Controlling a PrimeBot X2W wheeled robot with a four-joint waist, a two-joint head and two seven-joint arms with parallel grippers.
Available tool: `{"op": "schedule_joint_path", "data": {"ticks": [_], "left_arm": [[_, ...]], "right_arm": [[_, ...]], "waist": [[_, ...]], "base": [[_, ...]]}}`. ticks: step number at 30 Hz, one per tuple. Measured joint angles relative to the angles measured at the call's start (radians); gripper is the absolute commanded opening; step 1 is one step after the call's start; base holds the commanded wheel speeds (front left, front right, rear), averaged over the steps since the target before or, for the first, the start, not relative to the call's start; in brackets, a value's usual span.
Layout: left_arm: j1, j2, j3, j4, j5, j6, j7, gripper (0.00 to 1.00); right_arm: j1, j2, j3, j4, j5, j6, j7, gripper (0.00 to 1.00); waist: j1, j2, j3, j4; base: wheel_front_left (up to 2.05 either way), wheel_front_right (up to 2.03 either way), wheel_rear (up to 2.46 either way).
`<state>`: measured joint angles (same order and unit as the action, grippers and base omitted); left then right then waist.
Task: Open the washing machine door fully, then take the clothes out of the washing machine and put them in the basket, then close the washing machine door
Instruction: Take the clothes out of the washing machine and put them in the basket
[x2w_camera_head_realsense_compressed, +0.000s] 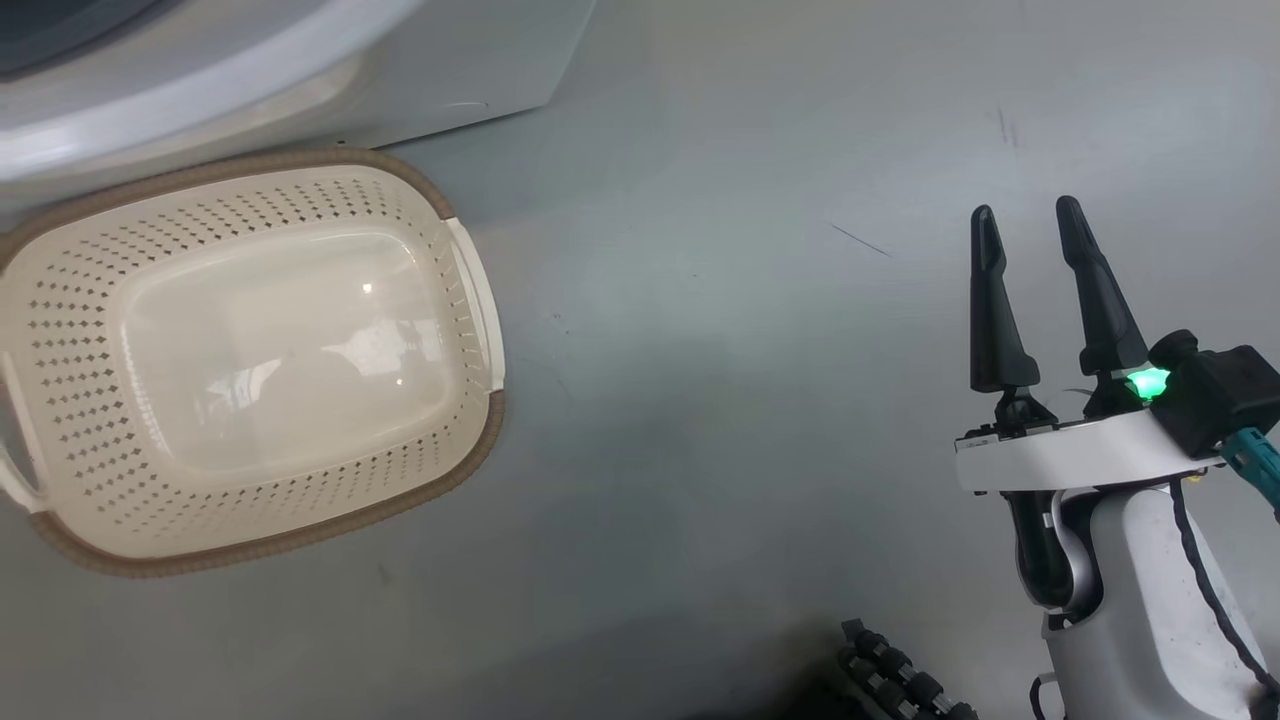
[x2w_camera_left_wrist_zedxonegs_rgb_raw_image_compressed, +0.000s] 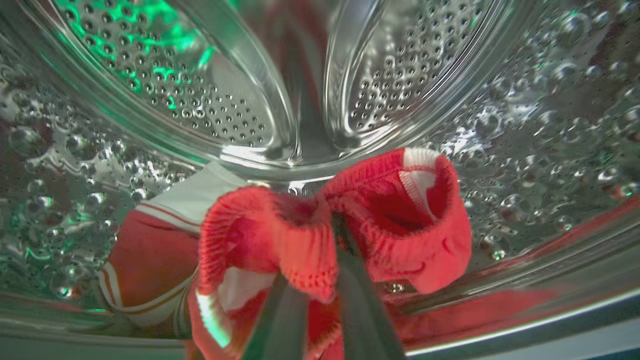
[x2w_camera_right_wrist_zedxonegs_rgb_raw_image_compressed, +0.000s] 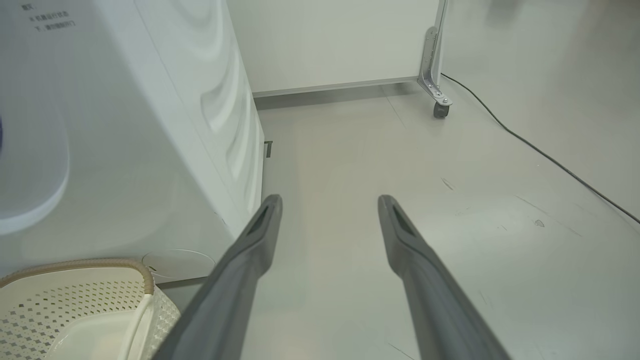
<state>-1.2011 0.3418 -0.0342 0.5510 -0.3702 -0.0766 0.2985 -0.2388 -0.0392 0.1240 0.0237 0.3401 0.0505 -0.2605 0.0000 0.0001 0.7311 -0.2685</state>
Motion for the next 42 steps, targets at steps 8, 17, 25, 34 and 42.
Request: {"op": "schedule_joint_path", "data": {"ticks": [8,17,25,34,42], "left_arm": [[0.095,-0.029,0.022,-0.081,0.001,0.001,-0.151,0.00],[0.267,-0.087,0.032,-0.161,0.001,0.019,-0.313,0.00],[0.422,-0.148,0.026,-0.213,0.002,0.038,-0.434,0.00],[0.586,-0.195,0.002,-0.288,0.032,0.060,-0.532,0.00],[0.697,-0.230,-0.016,-0.370,0.040,0.062,-0.539,0.00]], "right_arm": [[0.001,0.000,-0.025,0.001,-0.018,0.001,0.000,1.00],[0.006,-0.001,-0.057,0.006,-0.043,0.009,0.000,1.00],[0.038,-0.003,-0.070,0.022,-0.068,0.012,0.000,1.00],[0.085,-0.008,-0.076,0.049,-0.089,0.024,0.000,1.00],[0.151,-0.015,-0.079,0.073,-0.100,0.028,0.000,1.00]], "waist": [[0.0000,0.0000,-0.027,0.030],[0.0000,0.0000,-0.073,0.061],[0.0000,0.0000,-0.128,0.089],[0.0000,0.0000,-0.229,0.131],[-0.0001,0.0000,-0.336,0.167]], "base": [[0.00,0.00,0.00],[0.00,0.00,0.00],[0.00,0.00,0.00],[0.00,0.00,0.00],[0.00,0.00,0.00]]}}
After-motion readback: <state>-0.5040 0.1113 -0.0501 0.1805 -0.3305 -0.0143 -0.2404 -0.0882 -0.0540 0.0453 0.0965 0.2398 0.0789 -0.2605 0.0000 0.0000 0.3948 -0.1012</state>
